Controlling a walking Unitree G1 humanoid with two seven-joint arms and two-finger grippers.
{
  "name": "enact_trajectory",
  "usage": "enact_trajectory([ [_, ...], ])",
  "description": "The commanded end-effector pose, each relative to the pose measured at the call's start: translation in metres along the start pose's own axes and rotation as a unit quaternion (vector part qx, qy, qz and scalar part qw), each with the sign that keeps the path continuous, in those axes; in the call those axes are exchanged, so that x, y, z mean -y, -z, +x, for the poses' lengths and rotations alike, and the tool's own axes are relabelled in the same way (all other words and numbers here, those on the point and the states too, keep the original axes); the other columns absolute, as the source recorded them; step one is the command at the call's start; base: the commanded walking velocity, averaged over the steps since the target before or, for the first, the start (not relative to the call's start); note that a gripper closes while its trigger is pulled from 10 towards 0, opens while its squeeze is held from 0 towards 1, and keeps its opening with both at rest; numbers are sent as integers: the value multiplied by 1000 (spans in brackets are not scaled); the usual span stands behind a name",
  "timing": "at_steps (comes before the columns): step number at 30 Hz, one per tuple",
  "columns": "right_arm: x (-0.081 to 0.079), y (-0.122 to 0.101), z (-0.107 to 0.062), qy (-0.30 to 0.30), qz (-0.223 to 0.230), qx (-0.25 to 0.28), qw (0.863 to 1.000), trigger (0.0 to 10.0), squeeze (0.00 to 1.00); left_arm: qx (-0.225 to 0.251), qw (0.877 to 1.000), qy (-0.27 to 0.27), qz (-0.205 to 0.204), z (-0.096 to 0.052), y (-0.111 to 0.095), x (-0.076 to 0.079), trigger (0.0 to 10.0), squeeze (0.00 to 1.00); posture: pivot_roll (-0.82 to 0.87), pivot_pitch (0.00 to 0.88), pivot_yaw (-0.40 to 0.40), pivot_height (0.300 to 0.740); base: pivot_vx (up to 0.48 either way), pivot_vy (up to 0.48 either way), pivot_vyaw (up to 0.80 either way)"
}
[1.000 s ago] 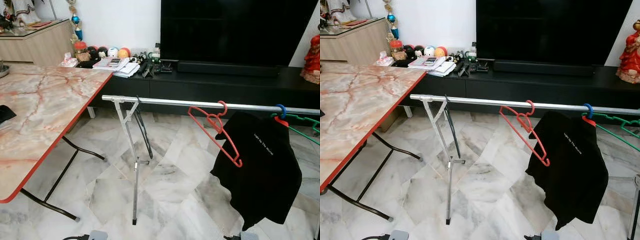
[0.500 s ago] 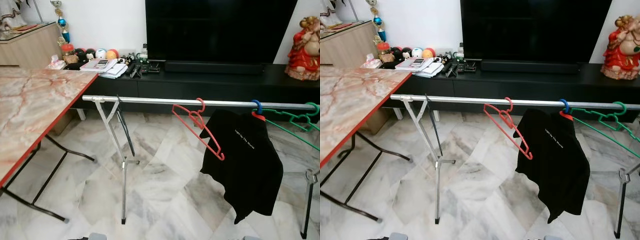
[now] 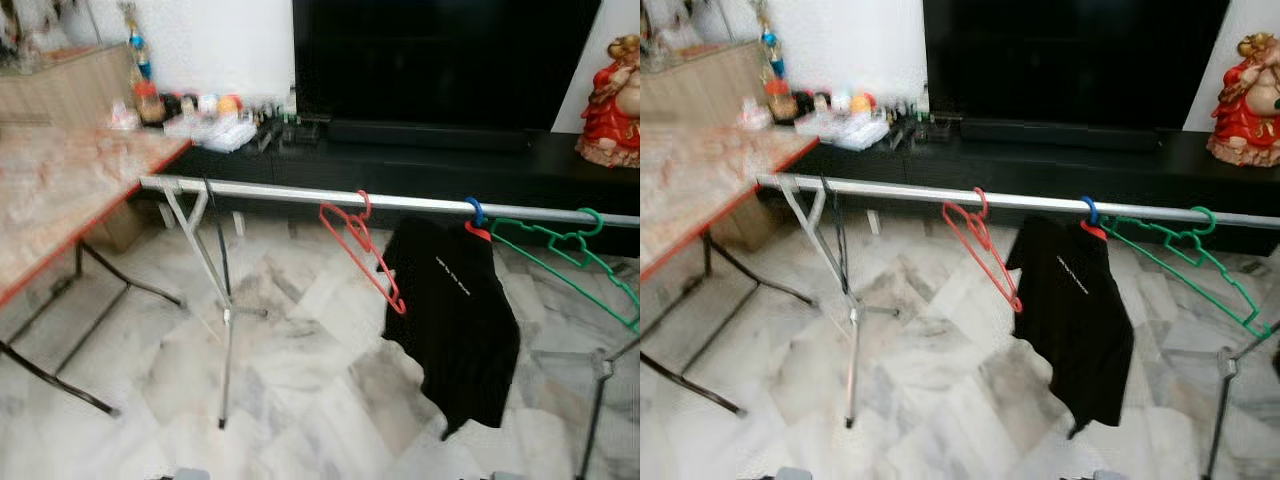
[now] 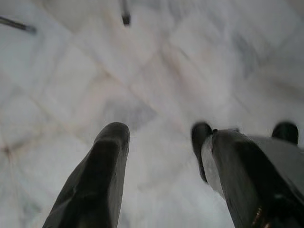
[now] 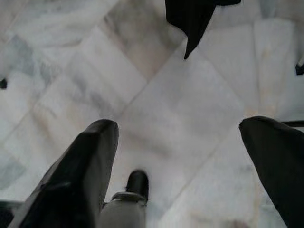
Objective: Hang hanger
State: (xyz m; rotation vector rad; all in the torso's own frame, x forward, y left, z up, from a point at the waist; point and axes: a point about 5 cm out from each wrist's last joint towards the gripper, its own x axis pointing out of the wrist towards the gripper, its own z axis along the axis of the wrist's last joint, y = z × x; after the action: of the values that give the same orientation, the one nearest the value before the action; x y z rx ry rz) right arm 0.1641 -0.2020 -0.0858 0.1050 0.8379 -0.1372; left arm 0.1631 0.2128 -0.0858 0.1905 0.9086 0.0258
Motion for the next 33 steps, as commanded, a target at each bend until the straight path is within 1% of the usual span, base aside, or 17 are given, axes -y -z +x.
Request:
enact_trajectory([
  [1,0,1,0,1,-2,-5,1000,10000,0,3,1000,1,1,1,-4,-1,10000,0,115,21,-1,740,0,0,-800],
  [6,1,3,-1,-2,-3,-7,1000,10000,0,2,1000,6,3,1,-4,1,10000,0,111,11,1,740,0,0,-798],
  [15,5,7,-3,6,-4,-15,1000,10000,0,4,1000,10,6,1,-4,4,10000,0,117,20,0,740,0,0,-788],
  [19,4,5,-2,5,-4,-13,1000,10000,0,6,1000,8,16,2,-6,3,10000,0,114,23,1,740,0,0,-788],
  [23,3,1,0,2,-4,-6,1000,10000,0,6,1000,5,21,2,-7,1,10000,0,107,26,6,740,0,-277,-788],
  [26,2,0,0,3,-2,-4,1000,10000,0,4,1000,3,13,2,-7,0,10000,0,99,25,11,740,0,-99,-788],
  [33,3,1,0,5,0,-4,1000,10000,0,3,1000,4,15,3,-8,0,10000,0,96,26,14,740,0,0,-788],
])
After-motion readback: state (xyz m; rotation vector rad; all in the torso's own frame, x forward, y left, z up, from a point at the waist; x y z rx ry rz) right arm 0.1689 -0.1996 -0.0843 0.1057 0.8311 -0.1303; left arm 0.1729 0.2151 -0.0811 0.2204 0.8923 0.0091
